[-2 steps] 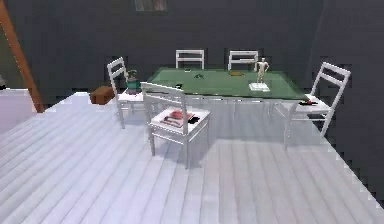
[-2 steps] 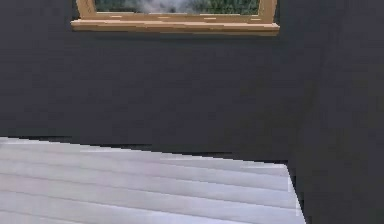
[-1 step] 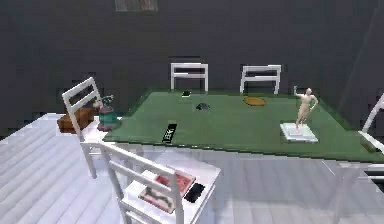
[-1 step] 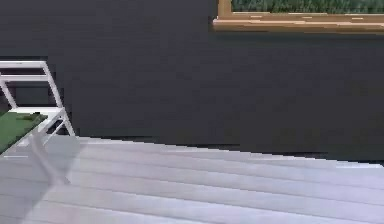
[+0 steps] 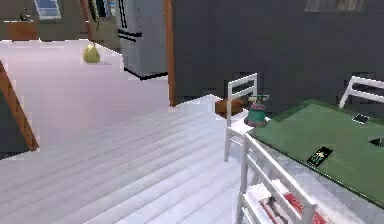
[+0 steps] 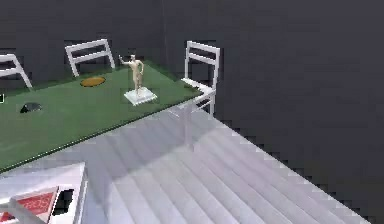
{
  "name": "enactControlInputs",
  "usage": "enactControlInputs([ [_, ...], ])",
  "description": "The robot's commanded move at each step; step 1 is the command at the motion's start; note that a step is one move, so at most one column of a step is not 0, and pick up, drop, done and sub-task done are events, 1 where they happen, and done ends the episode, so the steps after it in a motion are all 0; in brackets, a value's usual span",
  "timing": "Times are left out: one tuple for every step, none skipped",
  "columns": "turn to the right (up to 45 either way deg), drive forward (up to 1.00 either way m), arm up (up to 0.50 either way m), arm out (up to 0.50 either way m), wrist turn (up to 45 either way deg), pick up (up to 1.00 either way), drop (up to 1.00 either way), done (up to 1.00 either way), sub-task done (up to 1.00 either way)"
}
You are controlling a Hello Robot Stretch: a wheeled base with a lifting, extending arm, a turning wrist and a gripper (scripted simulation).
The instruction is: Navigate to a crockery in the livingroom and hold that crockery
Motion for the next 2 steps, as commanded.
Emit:
enactControlInputs([
  [-45.0,0.00,0.00,0.00,0.0,0.00,0.00,0.00,0.00],
  [-21.0,0.00,0.00,0.00,0.0,0.00,0.00,0.00,0.00],
])
